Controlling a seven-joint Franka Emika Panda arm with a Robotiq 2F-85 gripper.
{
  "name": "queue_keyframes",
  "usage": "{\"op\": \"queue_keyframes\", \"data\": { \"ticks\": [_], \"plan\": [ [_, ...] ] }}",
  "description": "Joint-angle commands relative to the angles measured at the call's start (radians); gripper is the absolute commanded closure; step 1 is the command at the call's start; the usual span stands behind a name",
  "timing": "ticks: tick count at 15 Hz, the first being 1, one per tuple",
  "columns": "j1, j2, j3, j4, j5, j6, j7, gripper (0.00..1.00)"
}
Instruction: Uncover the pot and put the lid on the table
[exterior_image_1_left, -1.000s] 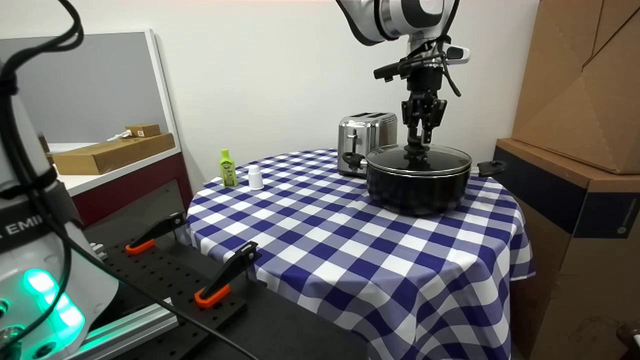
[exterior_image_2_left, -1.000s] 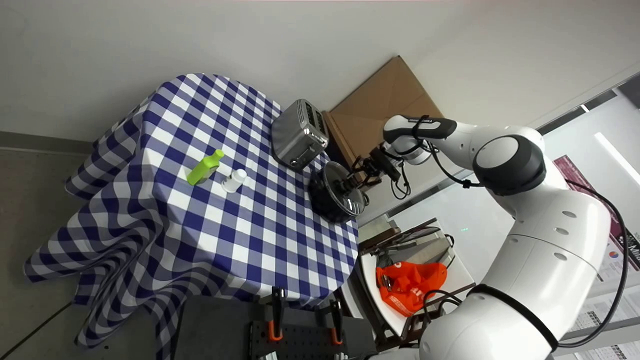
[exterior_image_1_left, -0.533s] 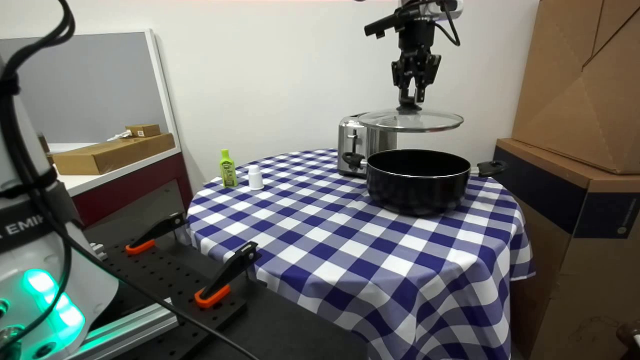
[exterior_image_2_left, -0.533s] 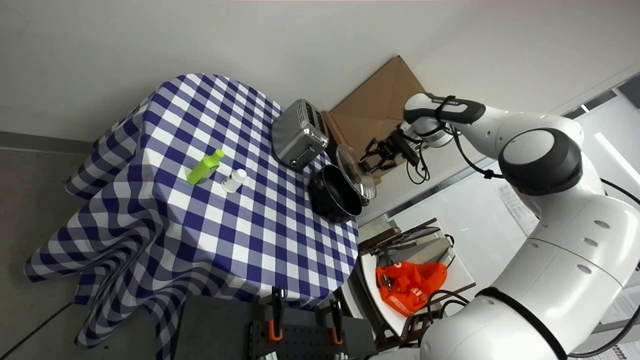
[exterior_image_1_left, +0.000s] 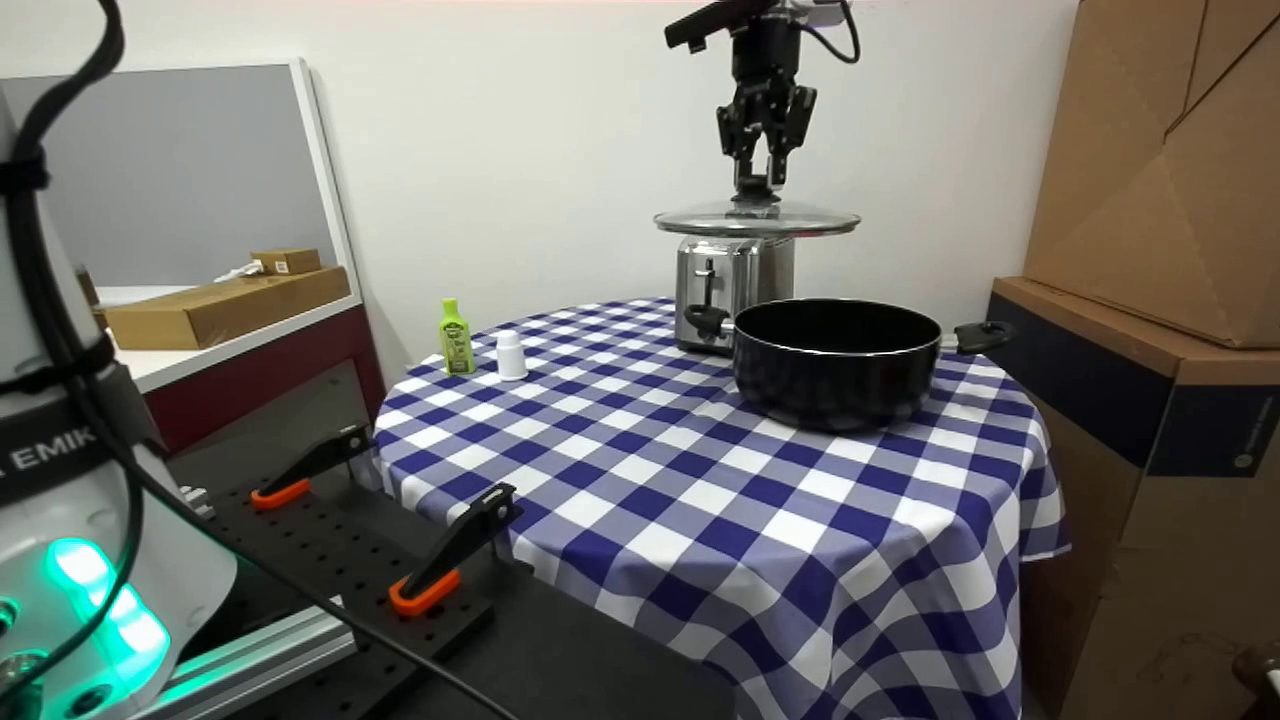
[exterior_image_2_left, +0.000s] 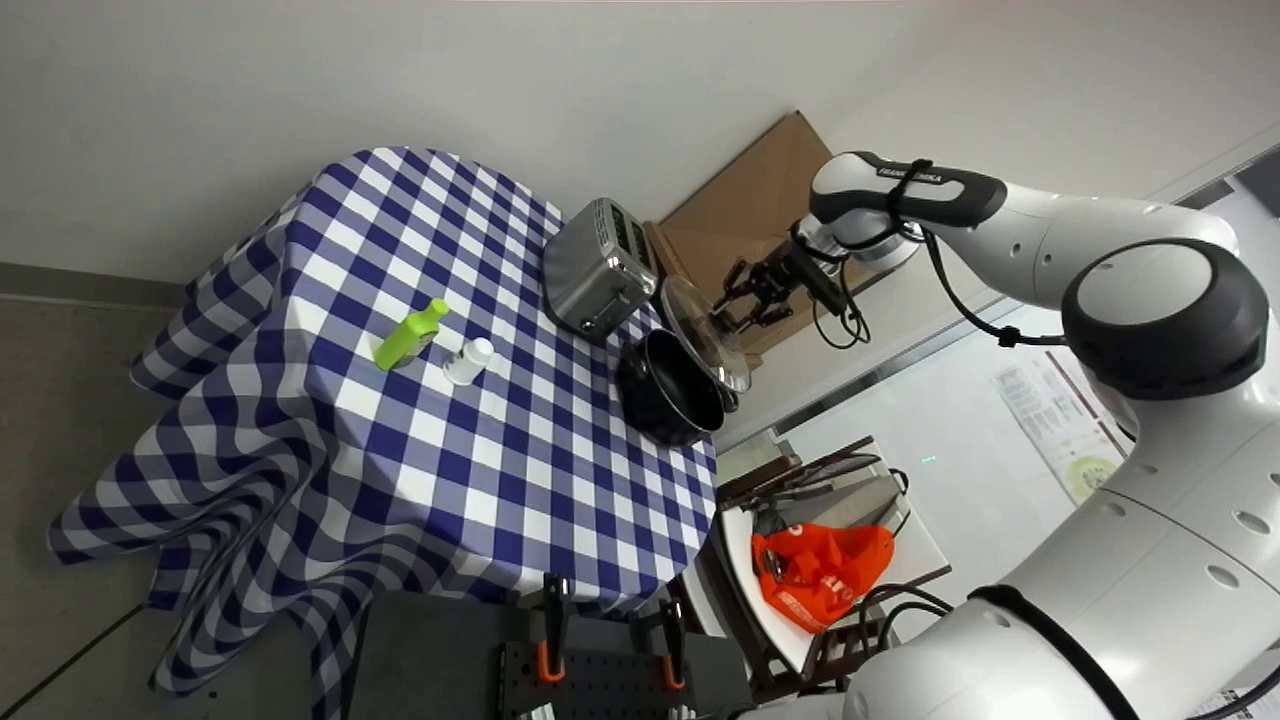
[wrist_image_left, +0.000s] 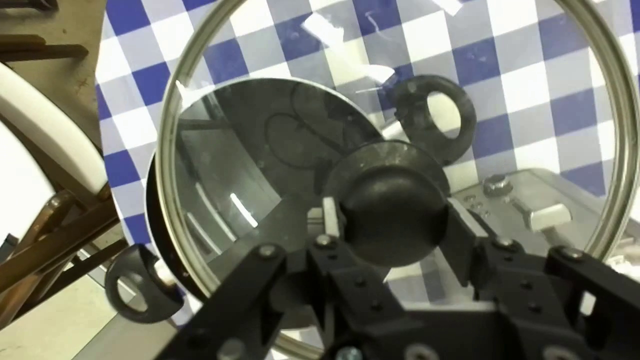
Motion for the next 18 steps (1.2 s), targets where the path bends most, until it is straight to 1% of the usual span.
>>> {"op": "queue_keyframes", "data": {
  "ticks": [1, 4, 8, 11, 13, 18],
  "plan": [
    [0.064, -0.081, 0.025, -0.17, -0.075, 0.036, -0.001, 0.75],
    [0.129, -0.126, 0.067, -0.297, -0.134, 0.077, 0.001, 0.75],
    [0.187, -0.172, 0.111, -0.402, -0.176, 0.116, 0.018, 0.75],
    [0.193, -0.169, 0.12, -0.454, -0.163, 0.175, 0.036, 0.75],
    [0.185, -0.145, 0.11, -0.478, -0.166, 0.223, 0.051, 0.75],
    [0.182, -0.085, 0.081, -0.521, -0.188, 0.281, 0.086, 0.75]
  ]
}}
